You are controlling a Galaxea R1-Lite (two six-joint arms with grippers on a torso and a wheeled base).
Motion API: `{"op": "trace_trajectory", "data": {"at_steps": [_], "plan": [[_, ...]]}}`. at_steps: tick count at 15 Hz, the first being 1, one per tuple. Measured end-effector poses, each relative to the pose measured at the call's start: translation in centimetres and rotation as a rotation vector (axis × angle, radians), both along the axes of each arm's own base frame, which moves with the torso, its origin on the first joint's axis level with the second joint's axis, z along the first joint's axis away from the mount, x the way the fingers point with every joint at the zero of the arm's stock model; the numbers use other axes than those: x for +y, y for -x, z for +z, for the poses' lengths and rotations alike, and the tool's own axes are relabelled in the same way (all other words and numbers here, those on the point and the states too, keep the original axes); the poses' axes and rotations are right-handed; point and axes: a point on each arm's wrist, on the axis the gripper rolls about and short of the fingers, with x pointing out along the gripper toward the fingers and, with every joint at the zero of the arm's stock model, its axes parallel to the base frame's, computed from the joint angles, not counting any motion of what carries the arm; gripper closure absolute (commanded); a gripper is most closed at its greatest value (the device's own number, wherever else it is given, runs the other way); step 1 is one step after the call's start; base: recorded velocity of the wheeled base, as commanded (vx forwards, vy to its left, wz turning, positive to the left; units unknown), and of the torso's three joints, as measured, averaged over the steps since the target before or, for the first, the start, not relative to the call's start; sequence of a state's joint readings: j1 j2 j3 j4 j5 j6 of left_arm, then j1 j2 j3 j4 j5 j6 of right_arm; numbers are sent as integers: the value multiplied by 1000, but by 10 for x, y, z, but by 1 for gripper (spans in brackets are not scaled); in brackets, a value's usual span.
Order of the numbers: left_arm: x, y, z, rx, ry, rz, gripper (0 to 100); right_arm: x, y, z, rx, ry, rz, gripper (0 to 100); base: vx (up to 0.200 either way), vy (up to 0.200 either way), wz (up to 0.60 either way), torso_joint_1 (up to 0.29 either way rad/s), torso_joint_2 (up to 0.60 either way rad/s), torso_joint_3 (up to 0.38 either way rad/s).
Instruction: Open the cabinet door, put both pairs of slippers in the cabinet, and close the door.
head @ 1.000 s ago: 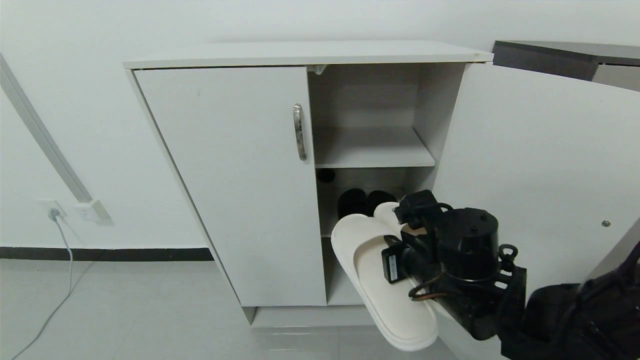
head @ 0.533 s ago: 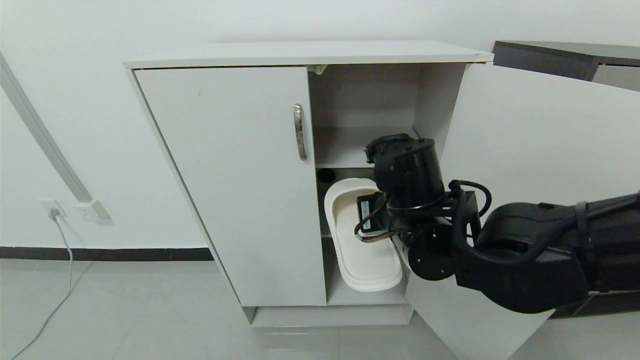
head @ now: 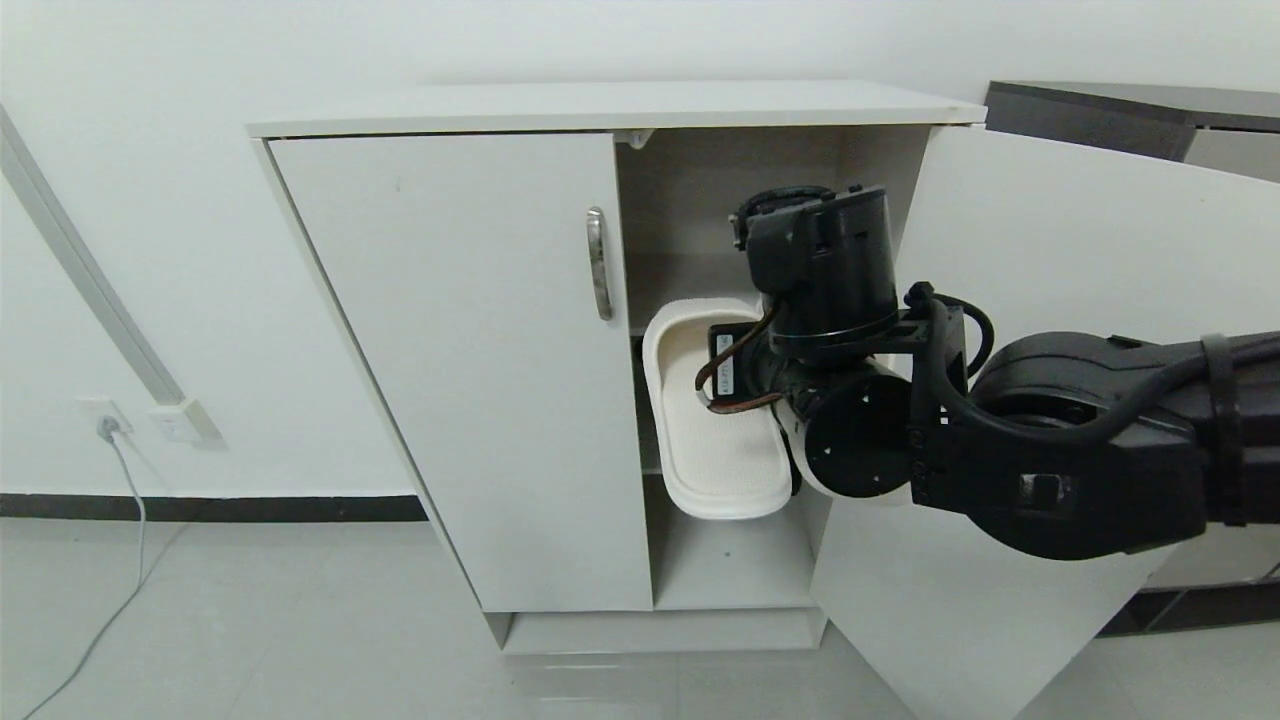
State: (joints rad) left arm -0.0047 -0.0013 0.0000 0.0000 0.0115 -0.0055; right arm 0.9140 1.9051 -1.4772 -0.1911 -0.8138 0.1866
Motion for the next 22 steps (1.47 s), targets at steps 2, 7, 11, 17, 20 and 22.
{"op": "trace_trajectory", "data": {"at_steps": [2, 7, 11, 17, 20, 22], "plan": [[0, 0, 0, 0, 0, 0, 100, 0, 0, -6, 11, 11, -1, 100, 0, 0, 0, 0, 0, 0], [0, 0, 0, 0, -3, -1, 100, -3, -3, -12, 20, 20, -13, 100, 200, 0, 0, 0, 1, 5], [0, 0, 0, 0, -3, -1, 100, -5, -5, -13, 21, 21, -20, 100, 200, 0, 0, 0, 1, 1], [0, 0, 0, 0, -3, -1, 100, -5, -7, -13, 12, 9, -22, 100, 100, 0, 0, 1, 2, 1], [0, 0, 0, 0, -3, -1, 100, -3, -15, -17, 1, -1, -30, 100, 0, 0, 0, 0, 0, 0], [0, 0, 0, 0, -3, -1, 100, -3, -24, -23, 9, 7, -41, 100, 0, 0, 0, 0, 0, 0]]}}
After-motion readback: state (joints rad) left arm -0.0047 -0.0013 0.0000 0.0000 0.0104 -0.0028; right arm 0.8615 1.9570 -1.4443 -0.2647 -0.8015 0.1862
